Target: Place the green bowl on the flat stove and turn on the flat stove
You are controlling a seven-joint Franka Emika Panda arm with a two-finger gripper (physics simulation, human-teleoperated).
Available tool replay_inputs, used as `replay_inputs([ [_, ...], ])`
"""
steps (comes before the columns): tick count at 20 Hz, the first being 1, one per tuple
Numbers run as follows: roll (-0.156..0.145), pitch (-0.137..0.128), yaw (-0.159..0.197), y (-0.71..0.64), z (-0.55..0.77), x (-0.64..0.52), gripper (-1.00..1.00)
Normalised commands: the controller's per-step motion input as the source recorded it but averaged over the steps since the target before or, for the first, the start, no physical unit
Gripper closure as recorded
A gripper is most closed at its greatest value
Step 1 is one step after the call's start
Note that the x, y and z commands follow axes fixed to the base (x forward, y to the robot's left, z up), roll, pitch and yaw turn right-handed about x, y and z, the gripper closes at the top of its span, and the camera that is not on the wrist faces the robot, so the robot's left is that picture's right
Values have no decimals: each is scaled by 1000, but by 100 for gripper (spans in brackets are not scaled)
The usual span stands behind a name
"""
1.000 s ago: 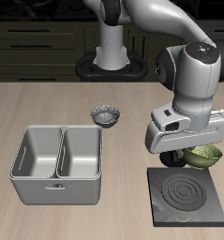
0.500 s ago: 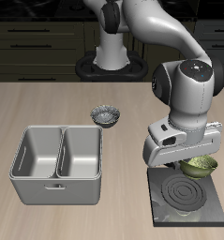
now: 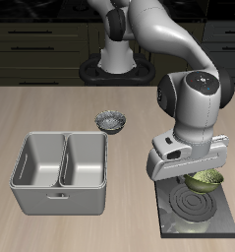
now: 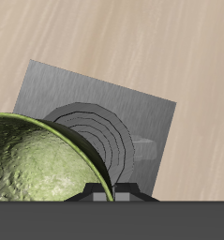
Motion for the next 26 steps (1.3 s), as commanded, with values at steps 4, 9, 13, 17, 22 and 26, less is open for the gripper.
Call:
replay_inputs([
  [4,36,0,1,18,-28,-24,-100],
  [9,12,-7,-11,-33,12,-34,-100],
  [13,26,-20,-12,9,86,-43,-100],
  [17,30,-9,-35,136,137,-334,-100],
  [22,11,20,-77,142,-91,-324,-100],
  [26,-13,52,-144,158,-83,-471,-100],
])
